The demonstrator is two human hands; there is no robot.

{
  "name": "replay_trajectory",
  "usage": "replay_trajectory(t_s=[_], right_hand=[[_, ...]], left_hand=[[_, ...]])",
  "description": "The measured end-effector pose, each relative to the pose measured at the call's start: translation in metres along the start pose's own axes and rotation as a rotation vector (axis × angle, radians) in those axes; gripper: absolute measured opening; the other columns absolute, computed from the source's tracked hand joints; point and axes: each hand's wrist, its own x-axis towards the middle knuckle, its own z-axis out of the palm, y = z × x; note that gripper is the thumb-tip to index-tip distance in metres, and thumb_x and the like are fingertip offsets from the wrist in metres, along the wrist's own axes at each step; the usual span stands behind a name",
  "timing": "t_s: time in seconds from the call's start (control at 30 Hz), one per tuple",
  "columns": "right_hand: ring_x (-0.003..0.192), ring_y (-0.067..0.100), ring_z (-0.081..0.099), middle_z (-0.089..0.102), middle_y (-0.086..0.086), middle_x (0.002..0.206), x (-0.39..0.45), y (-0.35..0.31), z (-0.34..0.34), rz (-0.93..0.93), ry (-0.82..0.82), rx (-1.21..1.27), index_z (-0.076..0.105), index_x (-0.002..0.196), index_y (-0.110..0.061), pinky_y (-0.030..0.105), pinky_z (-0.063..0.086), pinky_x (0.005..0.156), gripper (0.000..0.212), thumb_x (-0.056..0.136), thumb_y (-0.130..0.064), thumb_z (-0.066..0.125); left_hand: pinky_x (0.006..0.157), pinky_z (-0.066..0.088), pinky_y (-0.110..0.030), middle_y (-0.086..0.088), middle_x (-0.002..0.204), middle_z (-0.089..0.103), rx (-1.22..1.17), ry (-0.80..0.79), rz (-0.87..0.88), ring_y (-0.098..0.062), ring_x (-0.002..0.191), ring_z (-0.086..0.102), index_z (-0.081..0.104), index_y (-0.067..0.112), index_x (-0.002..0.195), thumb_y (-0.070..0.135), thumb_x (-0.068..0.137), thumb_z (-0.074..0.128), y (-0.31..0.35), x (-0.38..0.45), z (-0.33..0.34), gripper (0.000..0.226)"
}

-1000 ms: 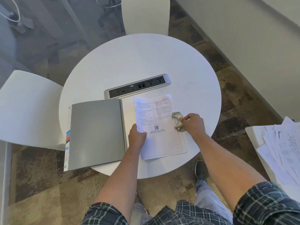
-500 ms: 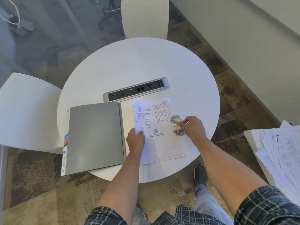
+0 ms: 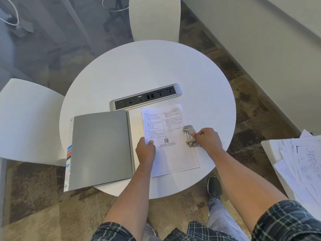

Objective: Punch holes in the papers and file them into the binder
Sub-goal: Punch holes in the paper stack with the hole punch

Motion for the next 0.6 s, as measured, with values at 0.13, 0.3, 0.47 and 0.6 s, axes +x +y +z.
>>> replay_trajectory(t_s=[0.13,0.3,0.47,0.6], right_hand=[[0.07,0.021,0.069,0.075,-0.002,0.074,0.003,0.001,-0.004,0.008,-0.022,-0.097,0.07,0.081,-0.016,0.033,0.053,0.068,0.046,0.087,-0.061,0.065],[0.063,0.016,0.062,0.071,-0.008,0.067,0.007,0.002,-0.008,0.034,-0.061,-0.147,0.07,0.078,-0.017,0.031,0.046,0.065,0.05,0.089,-0.065,0.063],[0.062,0.02,0.059,0.063,-0.003,0.067,0.015,0.006,-0.006,0.036,-0.05,-0.251,0.055,0.071,-0.015,0.029,0.041,0.061,0.056,0.087,-0.069,0.062],[0.072,0.021,0.067,0.066,0.001,0.074,0.023,0.003,-0.011,0.08,-0.079,-0.308,0.06,0.077,-0.016,0.035,0.049,0.067,0.064,0.075,-0.079,0.065]], left_hand=[[0.061,0.043,-0.026,-0.003,0.094,0.067,0.006,-0.003,0.008,-0.024,0.08,0.059,0.053,0.011,0.084,0.015,0.097,0.056,0.0,0.002,-0.001,0.014],[0.063,0.045,-0.027,-0.002,0.095,0.067,0.006,-0.008,0.0,-0.023,0.08,0.059,0.056,0.01,0.087,0.016,0.097,0.056,-0.001,0.004,0.0,0.012],[0.059,0.043,-0.025,-0.001,0.095,0.067,-0.005,-0.016,0.007,-0.022,0.081,0.059,0.057,0.01,0.092,0.016,0.098,0.055,-0.003,0.003,0.0,0.01],[0.061,0.045,-0.026,-0.002,0.095,0.068,-0.013,-0.026,0.002,-0.023,0.081,0.06,0.058,0.01,0.09,0.016,0.097,0.055,-0.005,0.006,-0.001,0.01]])
